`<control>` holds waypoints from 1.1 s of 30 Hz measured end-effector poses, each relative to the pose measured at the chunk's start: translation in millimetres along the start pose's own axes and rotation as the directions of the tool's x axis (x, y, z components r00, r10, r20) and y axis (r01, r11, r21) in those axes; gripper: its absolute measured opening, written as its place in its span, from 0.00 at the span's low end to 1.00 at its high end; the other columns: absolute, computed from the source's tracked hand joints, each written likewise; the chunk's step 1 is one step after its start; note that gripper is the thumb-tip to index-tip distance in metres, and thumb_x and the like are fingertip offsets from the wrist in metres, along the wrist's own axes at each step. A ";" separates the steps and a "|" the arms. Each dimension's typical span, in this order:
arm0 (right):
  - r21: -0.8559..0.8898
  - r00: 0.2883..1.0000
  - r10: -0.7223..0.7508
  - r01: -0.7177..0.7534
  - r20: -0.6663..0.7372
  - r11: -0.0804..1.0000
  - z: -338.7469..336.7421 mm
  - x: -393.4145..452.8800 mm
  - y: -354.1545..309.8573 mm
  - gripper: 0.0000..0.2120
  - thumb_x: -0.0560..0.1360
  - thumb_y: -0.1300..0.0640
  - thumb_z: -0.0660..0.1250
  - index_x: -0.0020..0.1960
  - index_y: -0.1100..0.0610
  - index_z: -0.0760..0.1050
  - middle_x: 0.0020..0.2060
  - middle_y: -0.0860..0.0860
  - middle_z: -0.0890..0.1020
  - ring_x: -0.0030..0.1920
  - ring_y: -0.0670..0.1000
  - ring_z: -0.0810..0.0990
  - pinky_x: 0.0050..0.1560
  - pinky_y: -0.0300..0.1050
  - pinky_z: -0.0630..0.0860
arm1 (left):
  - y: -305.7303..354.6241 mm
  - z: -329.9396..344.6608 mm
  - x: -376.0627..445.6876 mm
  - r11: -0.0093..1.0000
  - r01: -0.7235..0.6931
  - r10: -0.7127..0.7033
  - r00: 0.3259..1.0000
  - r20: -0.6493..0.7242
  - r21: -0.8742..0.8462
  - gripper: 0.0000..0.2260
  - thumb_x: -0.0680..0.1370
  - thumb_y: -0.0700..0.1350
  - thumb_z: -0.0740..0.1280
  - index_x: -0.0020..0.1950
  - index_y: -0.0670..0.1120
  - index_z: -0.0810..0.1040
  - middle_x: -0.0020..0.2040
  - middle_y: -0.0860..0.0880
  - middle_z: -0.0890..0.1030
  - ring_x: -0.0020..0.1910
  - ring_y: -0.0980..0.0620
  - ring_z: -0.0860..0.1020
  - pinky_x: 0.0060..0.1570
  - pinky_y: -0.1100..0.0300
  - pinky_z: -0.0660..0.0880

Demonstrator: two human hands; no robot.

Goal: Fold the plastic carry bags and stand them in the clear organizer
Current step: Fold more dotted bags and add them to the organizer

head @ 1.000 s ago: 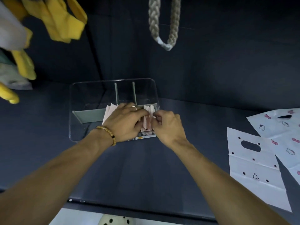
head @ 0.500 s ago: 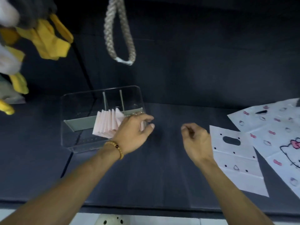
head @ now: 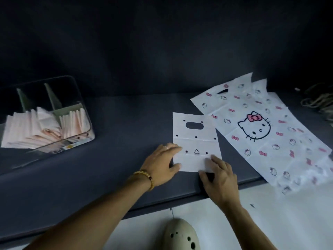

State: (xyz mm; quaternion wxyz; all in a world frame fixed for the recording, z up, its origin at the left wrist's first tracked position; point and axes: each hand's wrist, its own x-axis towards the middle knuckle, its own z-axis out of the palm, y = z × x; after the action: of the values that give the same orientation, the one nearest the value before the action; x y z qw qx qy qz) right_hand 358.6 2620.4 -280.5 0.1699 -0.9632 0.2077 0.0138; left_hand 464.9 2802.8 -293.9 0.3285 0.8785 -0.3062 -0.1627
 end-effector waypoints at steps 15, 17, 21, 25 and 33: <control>-0.019 0.921 -0.377 0.381 0.099 0.925 -4.0 -7.3 -43.1 0.40 0.65 0.33 0.68 0.71 0.50 0.64 0.69 0.47 0.70 0.69 0.50 0.68 0.68 0.50 0.62 | -29.1 -40.2 -29.5 0.987 -0.075 0.075 0.997 0.004 0.139 0.07 0.80 0.48 0.61 0.55 0.53 0.76 0.58 0.58 0.76 0.59 0.58 0.73 0.59 0.57 0.71; -0.025 0.881 -0.409 0.426 0.238 0.904 -1.8 -4.1 -51.3 0.42 0.68 0.36 0.69 0.76 0.47 0.55 0.74 0.46 0.64 0.73 0.49 0.62 0.71 0.47 0.56 | -35.7 -56.9 -41.2 0.992 -0.045 0.035 0.996 0.084 0.117 0.05 0.80 0.49 0.60 0.53 0.54 0.74 0.59 0.61 0.77 0.58 0.57 0.74 0.58 0.56 0.72; 0.114 0.913 -0.389 0.376 0.126 0.920 6.2 -6.0 -68.6 0.12 0.76 0.55 0.64 0.60 0.51 0.75 0.49 0.50 0.83 0.46 0.54 0.81 0.49 0.48 0.78 | -48.8 -82.9 -63.9 0.993 0.090 -0.084 0.993 0.082 -0.070 0.05 0.80 0.50 0.61 0.45 0.55 0.72 0.42 0.55 0.82 0.40 0.60 0.76 0.44 0.56 0.74; 0.382 0.983 -0.102 0.038 0.150 0.923 14.0 -1.5 -83.5 0.05 0.76 0.54 0.65 0.44 0.52 0.78 0.35 0.39 0.78 0.36 0.44 0.78 0.33 0.29 0.72 | -56.8 -89.3 -77.0 0.909 0.214 -0.248 0.967 -0.050 -0.358 0.06 0.79 0.51 0.63 0.45 0.52 0.74 0.38 0.53 0.79 0.39 0.55 0.77 0.43 0.55 0.78; 0.370 0.974 0.126 -0.189 0.189 0.909 24.5 20.9 -93.6 0.11 0.74 0.51 0.67 0.37 0.58 0.76 0.31 0.51 0.79 0.35 0.53 0.77 0.35 0.43 0.74 | -61.5 -60.0 -67.0 0.874 0.392 -0.461 0.858 -0.229 -0.288 0.18 0.76 0.47 0.66 0.30 0.42 0.65 0.26 0.52 0.66 0.28 0.54 0.64 0.31 0.59 0.63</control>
State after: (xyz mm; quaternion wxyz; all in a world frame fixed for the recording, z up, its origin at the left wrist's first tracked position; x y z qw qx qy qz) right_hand 416.6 2700.5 -275.5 0.3707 -0.8866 0.2691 0.0639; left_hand 469.7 2911.3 -286.0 0.4254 0.8943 -0.0300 -0.1355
